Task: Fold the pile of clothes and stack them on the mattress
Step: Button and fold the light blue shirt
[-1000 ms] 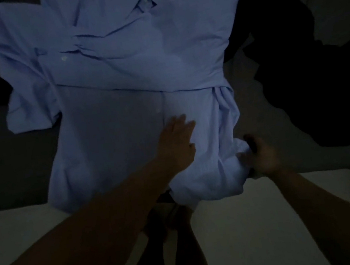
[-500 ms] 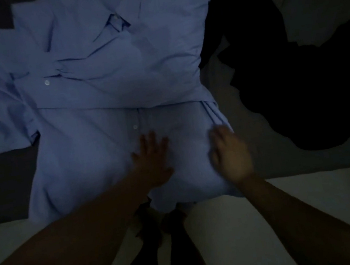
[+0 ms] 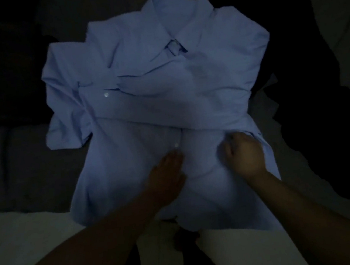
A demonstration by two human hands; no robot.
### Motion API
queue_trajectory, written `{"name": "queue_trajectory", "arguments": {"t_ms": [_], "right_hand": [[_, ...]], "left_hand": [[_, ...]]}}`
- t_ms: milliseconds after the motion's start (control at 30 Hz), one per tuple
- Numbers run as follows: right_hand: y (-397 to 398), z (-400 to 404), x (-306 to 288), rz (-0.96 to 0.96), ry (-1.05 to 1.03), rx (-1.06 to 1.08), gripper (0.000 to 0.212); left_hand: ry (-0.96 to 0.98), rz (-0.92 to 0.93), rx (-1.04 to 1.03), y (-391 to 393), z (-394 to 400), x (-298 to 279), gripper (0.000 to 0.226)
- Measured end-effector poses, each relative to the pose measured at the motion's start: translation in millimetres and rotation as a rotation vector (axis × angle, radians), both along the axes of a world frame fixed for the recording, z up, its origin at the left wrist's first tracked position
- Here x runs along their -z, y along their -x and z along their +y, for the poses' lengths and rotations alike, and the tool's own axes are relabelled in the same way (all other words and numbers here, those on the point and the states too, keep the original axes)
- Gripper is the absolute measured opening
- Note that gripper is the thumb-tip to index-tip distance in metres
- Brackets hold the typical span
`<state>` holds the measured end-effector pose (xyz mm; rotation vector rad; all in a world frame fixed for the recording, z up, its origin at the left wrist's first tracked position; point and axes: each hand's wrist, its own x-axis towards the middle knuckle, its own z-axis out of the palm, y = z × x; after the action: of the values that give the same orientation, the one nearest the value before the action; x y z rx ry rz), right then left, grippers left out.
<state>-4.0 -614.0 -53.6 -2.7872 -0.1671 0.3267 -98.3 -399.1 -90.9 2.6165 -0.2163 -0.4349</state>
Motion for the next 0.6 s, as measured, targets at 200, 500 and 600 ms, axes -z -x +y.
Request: {"name": "queue_trajectory", "arguments": {"t_ms": [200, 500, 600], "right_hand": [[-25.2, 154.7, -10.6, 0.171, -0.274, -0.197, 0.043], [-25.3, 371.4, -1.1, 0.452, -0.562, -0.145, 0.028], [-25.6, 403.4, -12.7, 0.618, -0.764, 0.167, 0.045]], "left_hand": [[-0.3, -0.168, -0.33, -45.9, 147.5, -15.8, 0.065], [0.047, 0.17, -0.932, -61.2, 253.9, -29.4, 0.033], [0.229, 0.043, -0.898, -61.6, 260.1, -47.5, 0.019]]}}
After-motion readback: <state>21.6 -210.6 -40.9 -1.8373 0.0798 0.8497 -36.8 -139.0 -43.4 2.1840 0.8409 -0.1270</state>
